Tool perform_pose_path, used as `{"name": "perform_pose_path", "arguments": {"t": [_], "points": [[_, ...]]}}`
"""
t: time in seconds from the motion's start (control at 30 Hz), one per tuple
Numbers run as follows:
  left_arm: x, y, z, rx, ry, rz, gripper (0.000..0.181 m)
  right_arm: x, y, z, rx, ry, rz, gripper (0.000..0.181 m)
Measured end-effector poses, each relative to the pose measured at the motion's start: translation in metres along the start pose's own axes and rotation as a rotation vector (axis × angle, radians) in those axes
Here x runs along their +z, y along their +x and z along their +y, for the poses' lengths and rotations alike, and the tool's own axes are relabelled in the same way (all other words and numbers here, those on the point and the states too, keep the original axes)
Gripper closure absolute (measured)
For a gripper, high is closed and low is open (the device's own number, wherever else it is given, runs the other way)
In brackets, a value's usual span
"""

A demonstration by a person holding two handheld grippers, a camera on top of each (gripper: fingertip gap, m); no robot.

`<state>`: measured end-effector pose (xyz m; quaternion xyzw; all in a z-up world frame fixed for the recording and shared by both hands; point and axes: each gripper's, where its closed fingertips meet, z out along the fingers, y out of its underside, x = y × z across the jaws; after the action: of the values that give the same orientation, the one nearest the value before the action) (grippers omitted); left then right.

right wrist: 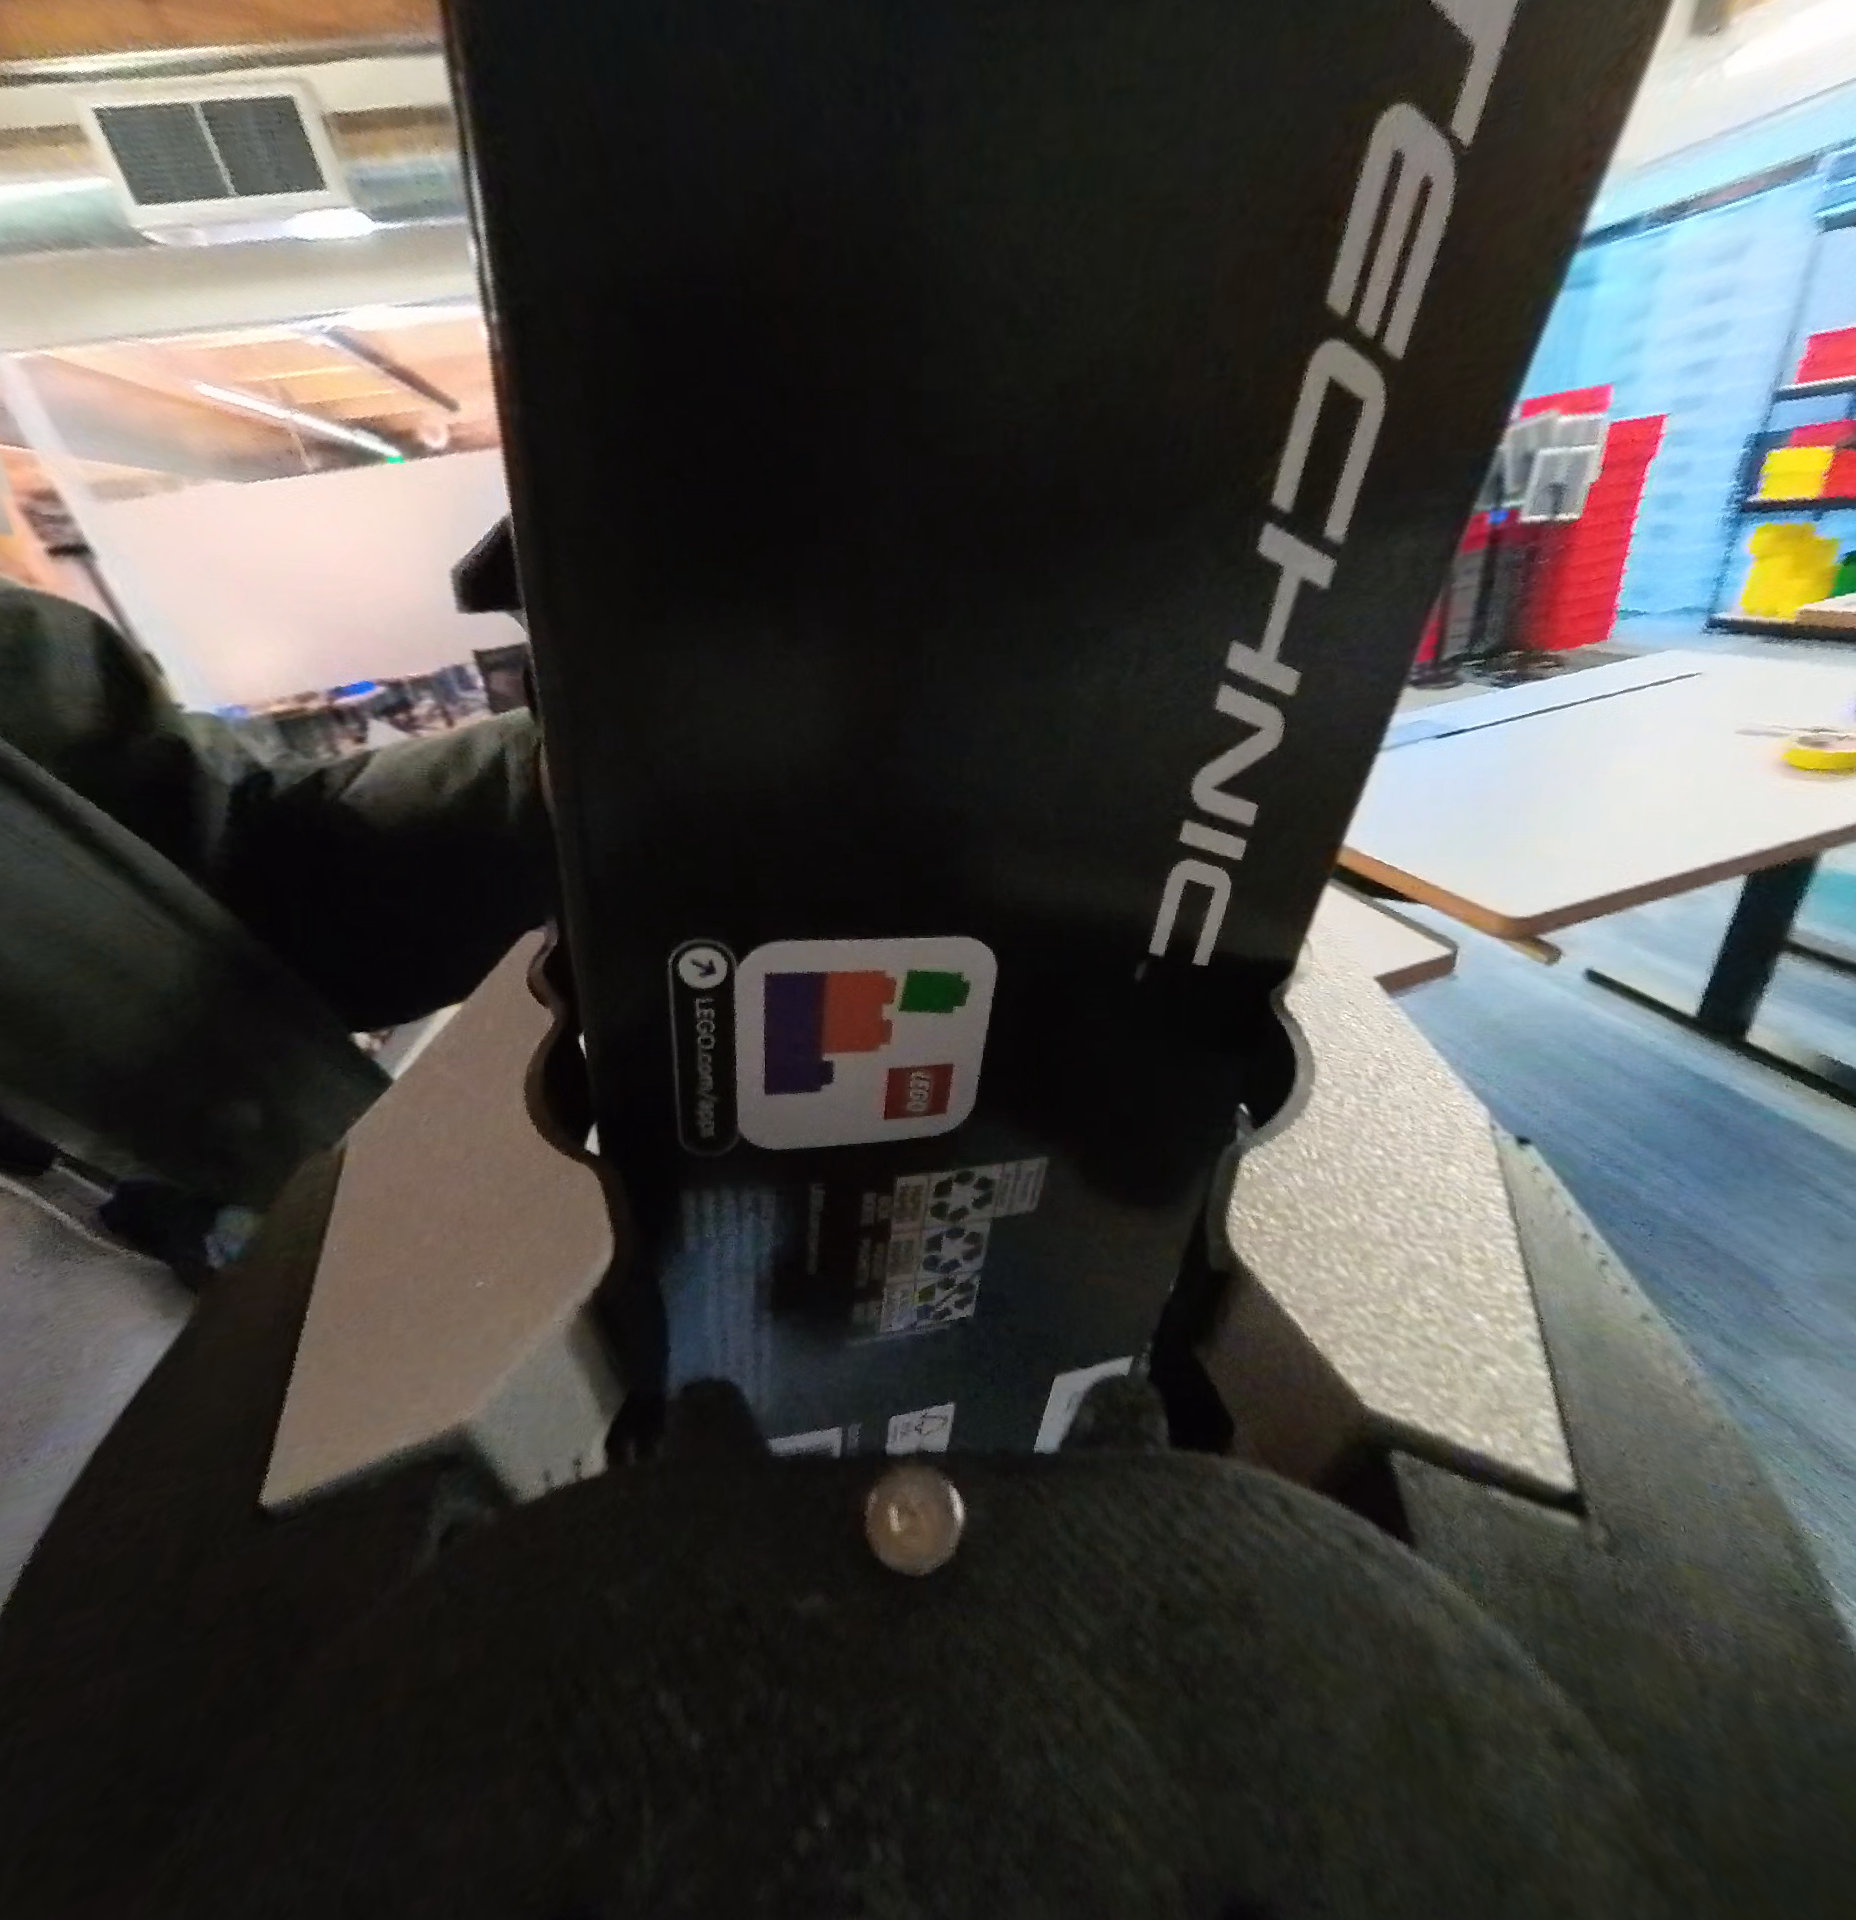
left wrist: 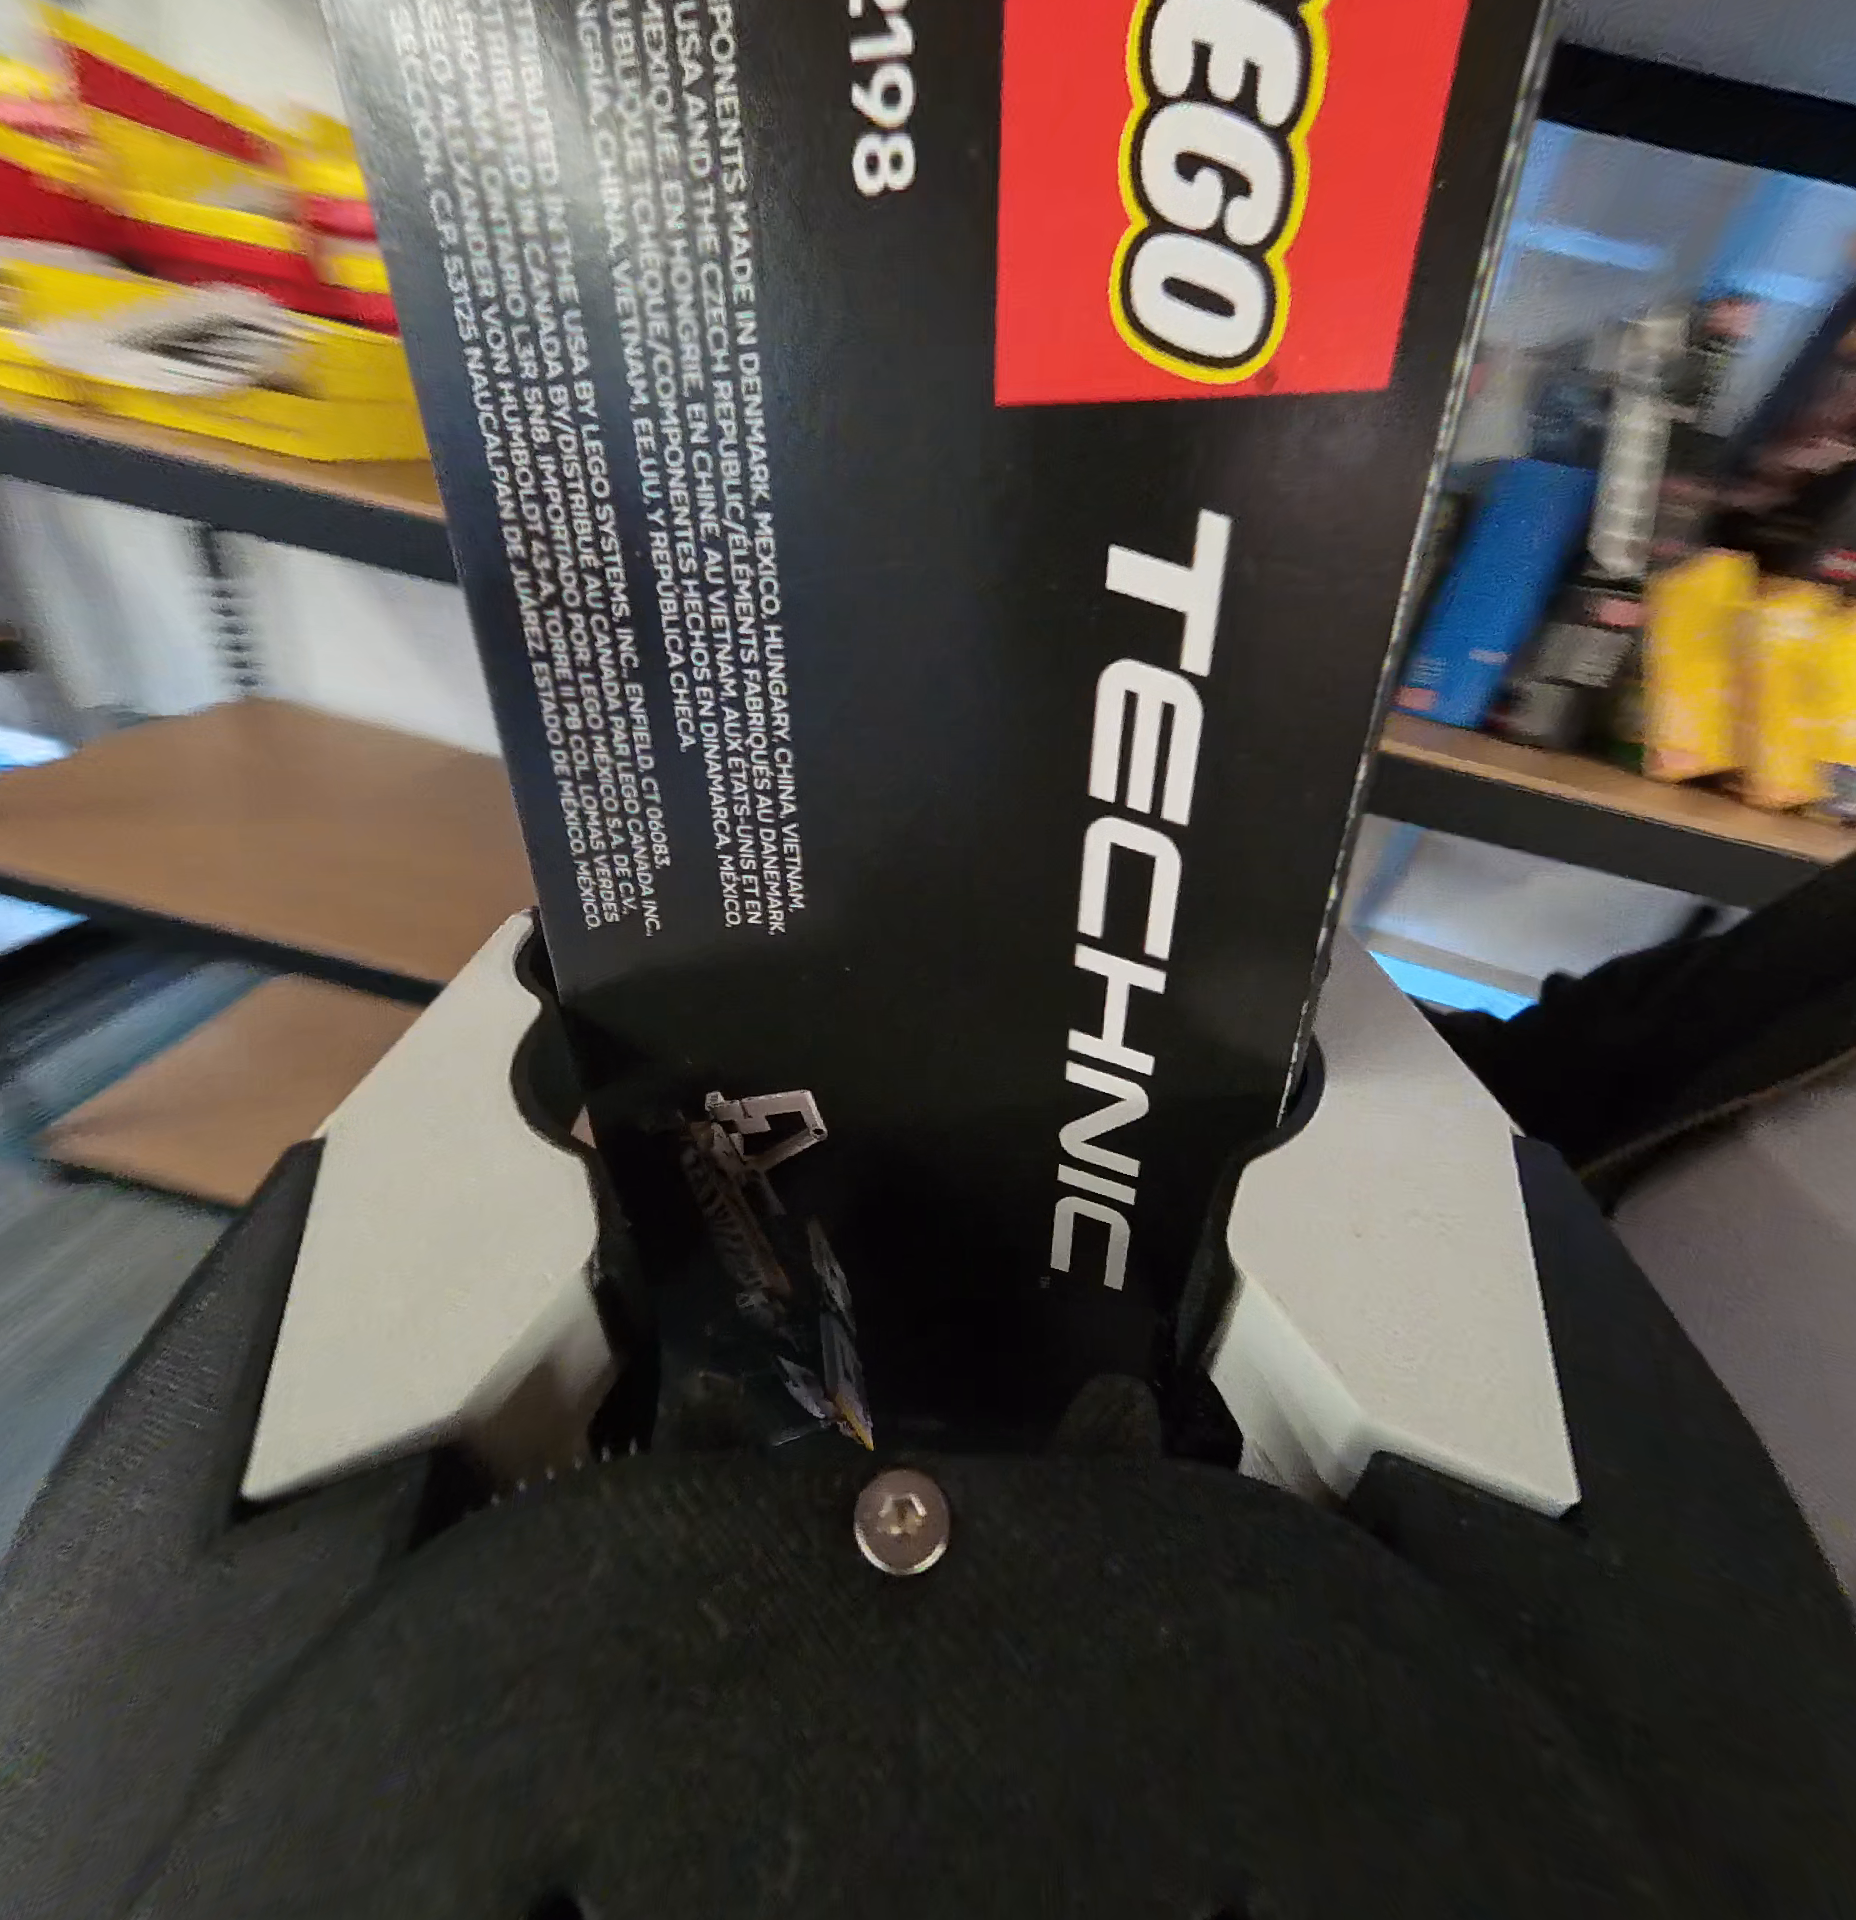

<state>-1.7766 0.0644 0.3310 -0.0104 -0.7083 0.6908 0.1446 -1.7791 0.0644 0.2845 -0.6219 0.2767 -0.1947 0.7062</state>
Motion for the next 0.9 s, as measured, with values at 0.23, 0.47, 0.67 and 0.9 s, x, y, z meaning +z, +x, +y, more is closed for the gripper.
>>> {"name": "perform_pose_path", "arguments": {"t": [0.23,0.47,0.67,0.9], "points": [[-0.029,-0.150,-0.020,0.017,0.050,-0.126,0.047,0.093,0.124,0.002,-0.013,-0.050,-0.123,0.054],[-0.016,-0.311,-0.053,0.023,0.104,-0.259,0.047,0.155,0.277,-0.020,-0.025,-0.085,-0.261,0.055],[-0.014,-0.443,-0.078,0.007,0.143,-0.396,0.047,0.213,0.398,-0.033,-0.009,-0.147,-0.398,0.054],[-0.061,-0.596,-0.090,0.031,0.188,-0.503,0.047,0.322,0.517,-0.018,-0.038,-0.194,-0.497,0.055]]}}
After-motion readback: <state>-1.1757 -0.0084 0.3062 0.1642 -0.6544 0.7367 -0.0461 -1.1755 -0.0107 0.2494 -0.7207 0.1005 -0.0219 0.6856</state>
